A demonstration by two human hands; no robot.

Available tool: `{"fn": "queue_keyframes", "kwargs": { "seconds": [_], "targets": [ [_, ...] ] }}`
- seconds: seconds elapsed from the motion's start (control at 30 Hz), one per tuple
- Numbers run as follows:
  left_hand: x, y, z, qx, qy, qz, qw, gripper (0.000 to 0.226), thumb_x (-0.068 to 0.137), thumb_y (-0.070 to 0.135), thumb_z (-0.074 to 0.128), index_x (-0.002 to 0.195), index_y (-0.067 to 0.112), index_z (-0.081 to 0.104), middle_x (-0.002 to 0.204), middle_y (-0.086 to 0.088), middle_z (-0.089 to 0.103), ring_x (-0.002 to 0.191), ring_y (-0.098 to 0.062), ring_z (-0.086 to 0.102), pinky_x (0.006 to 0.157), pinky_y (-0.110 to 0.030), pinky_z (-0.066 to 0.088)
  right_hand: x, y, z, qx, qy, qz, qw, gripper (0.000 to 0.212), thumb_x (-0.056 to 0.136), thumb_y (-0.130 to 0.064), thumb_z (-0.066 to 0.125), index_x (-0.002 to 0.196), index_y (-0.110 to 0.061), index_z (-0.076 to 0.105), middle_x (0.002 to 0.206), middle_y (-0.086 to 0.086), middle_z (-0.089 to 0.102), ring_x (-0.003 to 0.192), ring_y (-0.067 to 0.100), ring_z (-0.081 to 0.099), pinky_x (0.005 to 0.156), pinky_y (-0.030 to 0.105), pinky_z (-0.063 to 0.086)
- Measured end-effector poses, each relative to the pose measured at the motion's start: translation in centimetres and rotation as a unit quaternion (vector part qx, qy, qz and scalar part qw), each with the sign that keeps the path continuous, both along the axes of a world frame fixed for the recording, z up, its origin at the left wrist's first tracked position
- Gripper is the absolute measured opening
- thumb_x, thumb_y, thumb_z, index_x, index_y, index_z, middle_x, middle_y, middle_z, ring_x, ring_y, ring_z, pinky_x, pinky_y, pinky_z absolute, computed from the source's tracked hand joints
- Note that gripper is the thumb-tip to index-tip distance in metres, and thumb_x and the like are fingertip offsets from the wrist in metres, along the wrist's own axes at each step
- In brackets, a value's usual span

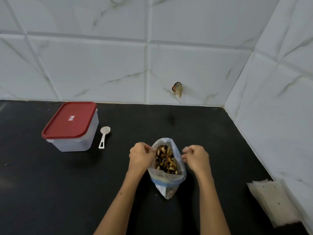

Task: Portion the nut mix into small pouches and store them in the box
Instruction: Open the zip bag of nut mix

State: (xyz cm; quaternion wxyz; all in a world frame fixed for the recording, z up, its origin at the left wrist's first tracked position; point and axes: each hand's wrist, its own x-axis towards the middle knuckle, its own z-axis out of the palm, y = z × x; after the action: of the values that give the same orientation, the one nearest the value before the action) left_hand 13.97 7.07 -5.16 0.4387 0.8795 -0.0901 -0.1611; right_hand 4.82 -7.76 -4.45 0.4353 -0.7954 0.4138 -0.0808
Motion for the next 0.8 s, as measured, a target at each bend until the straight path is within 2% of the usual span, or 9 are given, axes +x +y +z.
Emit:
{"fn": "queue_keyframes", "kwargs": {
  "seconds": [0.07,0.13,0.27,0.33,0.47,0.53,0.63,0.73,0.8],
  "targets": [
    [0.6,0.5,0.0,-0.027,0.031,0.012,0.999,0.010,0.092,0.023,0.062,0.088,0.015,0.067,0.083,0.000,0.066,0.074,-0.008,0.061,0.068,-0.027,0.054,-0.1,-0.9,0.3,0.026,-0.055,-0.065,0.996,0.021,0.099,-0.022,0.043,0.100,-0.014,0.062,0.078,0.002,0.068,0.074,0.015,0.063,0.079,0.036,0.053],
    [0.9,0.7,0.1,-0.014,0.055,-0.004,0.998,0.013,0.089,0.030,0.066,0.087,0.017,0.065,0.085,0.001,0.065,0.074,-0.006,0.059,0.062,-0.022,0.051,0.0,-1.8,0.4,0.041,-0.076,-0.062,0.994,0.021,0.098,-0.025,0.046,0.098,-0.013,0.063,0.079,0.003,0.068,0.075,0.016,0.064,0.085,0.041,0.053],
    [1.3,0.1,0.5,0.042,-0.019,-0.039,0.998,0.051,0.074,0.046,0.077,0.111,0.015,0.059,0.107,0.003,0.061,0.101,-0.013,0.059,0.077,-0.024,0.048,0.8,-1.0,0.5,0.062,-0.043,0.052,0.996,0.031,0.084,-0.046,0.065,0.098,-0.019,0.064,0.094,-0.007,0.065,0.089,0.007,0.061,0.079,0.028,0.051],
    [1.7,-0.6,0.8,0.025,-0.056,-0.064,0.996,0.054,0.075,0.043,0.077,0.118,0.014,0.061,0.111,0.003,0.063,0.105,-0.014,0.060,0.085,-0.026,0.050,1.7,0.1,-0.4,0.016,-0.017,0.106,0.994,0.034,0.078,-0.047,0.071,0.100,-0.022,0.064,0.097,-0.008,0.064,0.091,0.007,0.061,0.079,0.026,0.051],
    [2.8,-1.8,0.5,0.001,-0.055,-0.102,0.993,0.021,0.092,0.030,0.062,0.104,0.016,0.071,0.100,0.002,0.069,0.098,-0.012,0.063,0.082,-0.024,0.051,2.7,0.9,-1.2,-0.085,-0.001,0.088,0.993,0.017,0.095,-0.030,0.052,0.099,-0.022,0.066,0.095,-0.004,0.065,0.091,0.014,0.062,0.079,0.035,0.052],
    [3.3,-2.2,0.2,-0.005,-0.038,-0.116,0.993,0.019,0.096,0.027,0.056,0.094,0.016,0.071,0.088,0.002,0.067,0.085,-0.011,0.062,0.072,-0.024,0.050,2.9,0.5,-0.8,-0.075,0.003,0.071,0.995,0.022,0.097,-0.028,0.046,0.087,-0.024,0.064,0.084,-0.005,0.063,0.082,0.015,0.060,0.072,0.034,0.048],
    [3.8,-3.1,-0.1,-0.025,-0.021,-0.113,0.993,0.029,0.098,0.027,0.050,0.080,0.010,0.065,0.070,0.002,0.058,0.066,-0.010,0.055,0.057,-0.022,0.042,4.0,0.4,-0.3,-0.049,-0.033,0.049,0.997,0.036,0.096,-0.025,0.043,0.061,-0.021,0.048,0.064,-0.004,0.051,0.066,0.015,0.051,0.064,0.034,0.039],
    [4.3,-4.2,0.0,-0.025,-0.021,-0.105,0.994,0.034,0.099,0.032,0.048,0.086,0.006,0.066,0.074,-0.001,0.060,0.074,-0.017,0.058,0.063,-0.028,0.046,5.0,0.1,0.0,-0.056,-0.044,0.021,0.997,0.038,0.095,-0.023,0.045,0.057,-0.022,0.047,0.060,-0.004,0.049,0.065,0.018,0.052,0.059,0.033,0.037],
    [4.5,-4.5,0.2,-0.008,-0.017,-0.106,0.994,0.033,0.098,0.038,0.048,0.095,0.010,0.067,0.083,-0.003,0.064,0.082,-0.019,0.061,0.072,-0.032,0.051,5.0,-0.7,0.2,-0.053,-0.013,0.045,0.997,0.032,0.095,-0.027,0.050,0.065,-0.022,0.060,0.066,-0.004,0.057,0.071,0.018,0.057,0.061,0.033,0.043]
  ]
}}
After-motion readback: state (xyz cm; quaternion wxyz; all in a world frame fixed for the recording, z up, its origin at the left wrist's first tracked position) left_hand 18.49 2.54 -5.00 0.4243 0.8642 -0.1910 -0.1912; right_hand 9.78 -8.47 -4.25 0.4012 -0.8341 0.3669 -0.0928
